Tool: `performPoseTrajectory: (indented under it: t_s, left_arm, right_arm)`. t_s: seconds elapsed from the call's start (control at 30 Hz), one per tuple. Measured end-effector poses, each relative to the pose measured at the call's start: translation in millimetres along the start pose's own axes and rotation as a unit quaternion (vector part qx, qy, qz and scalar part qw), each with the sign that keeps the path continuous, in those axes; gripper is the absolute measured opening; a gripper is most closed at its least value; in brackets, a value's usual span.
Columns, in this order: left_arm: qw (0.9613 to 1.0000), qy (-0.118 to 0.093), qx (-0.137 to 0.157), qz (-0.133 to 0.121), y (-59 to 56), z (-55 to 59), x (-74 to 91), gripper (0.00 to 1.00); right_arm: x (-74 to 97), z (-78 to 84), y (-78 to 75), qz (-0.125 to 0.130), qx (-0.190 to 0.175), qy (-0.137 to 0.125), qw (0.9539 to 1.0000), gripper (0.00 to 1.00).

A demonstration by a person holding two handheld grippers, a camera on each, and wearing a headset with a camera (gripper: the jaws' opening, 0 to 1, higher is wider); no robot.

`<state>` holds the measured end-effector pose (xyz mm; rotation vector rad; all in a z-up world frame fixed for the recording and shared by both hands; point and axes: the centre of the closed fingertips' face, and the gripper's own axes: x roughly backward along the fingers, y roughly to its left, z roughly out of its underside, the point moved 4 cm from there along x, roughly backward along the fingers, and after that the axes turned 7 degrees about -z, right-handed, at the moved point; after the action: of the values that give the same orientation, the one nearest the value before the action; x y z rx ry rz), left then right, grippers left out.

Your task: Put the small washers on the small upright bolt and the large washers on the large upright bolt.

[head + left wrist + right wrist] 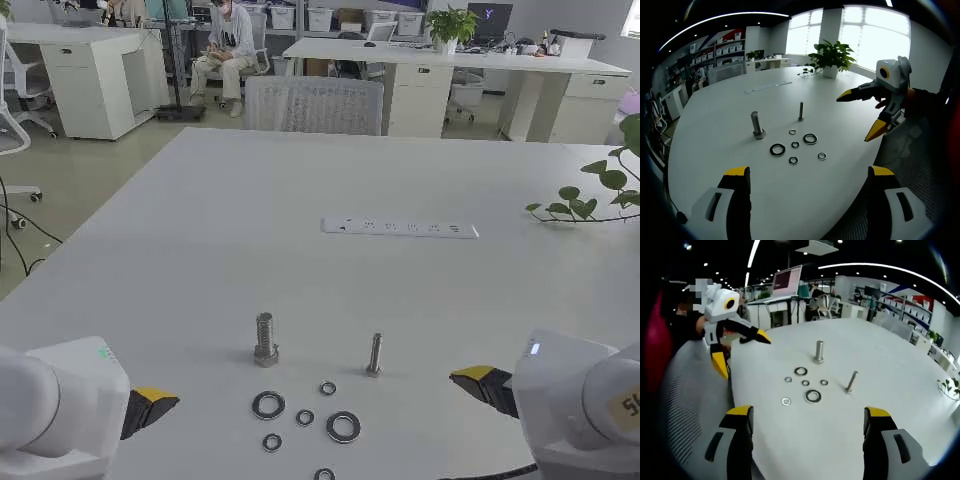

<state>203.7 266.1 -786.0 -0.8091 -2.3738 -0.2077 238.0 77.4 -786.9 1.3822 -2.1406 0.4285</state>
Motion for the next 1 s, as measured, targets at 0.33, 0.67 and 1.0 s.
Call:
performPoseTrajectory:
  t_s: [0.33, 0.67, 1.0]
  left_arm:
    - [1.0000, 0.001, -0.003, 0.001, -1.5, 0.4, -0.2, 0.96]
    - [1.0000, 0.000, -0.003, 0.003, -1.8, 0.5, 0.3, 0.95]
    - [1.0000, 0.002, -0.004, 0.005, -2.0, 1.4, 0.3, 0.95]
  right_arm:
    - [0.3, 1.1, 0.9, -0.002, 0.001, 0.004, 1.0000, 0.90]
    - [0.2, 0.8, 2.1, -0.001, 0.002, 0.005, 1.0000, 0.89]
    - [-0.8, 1.1, 2.5, -0.003, 0.003, 0.007, 1.0000, 0.88]
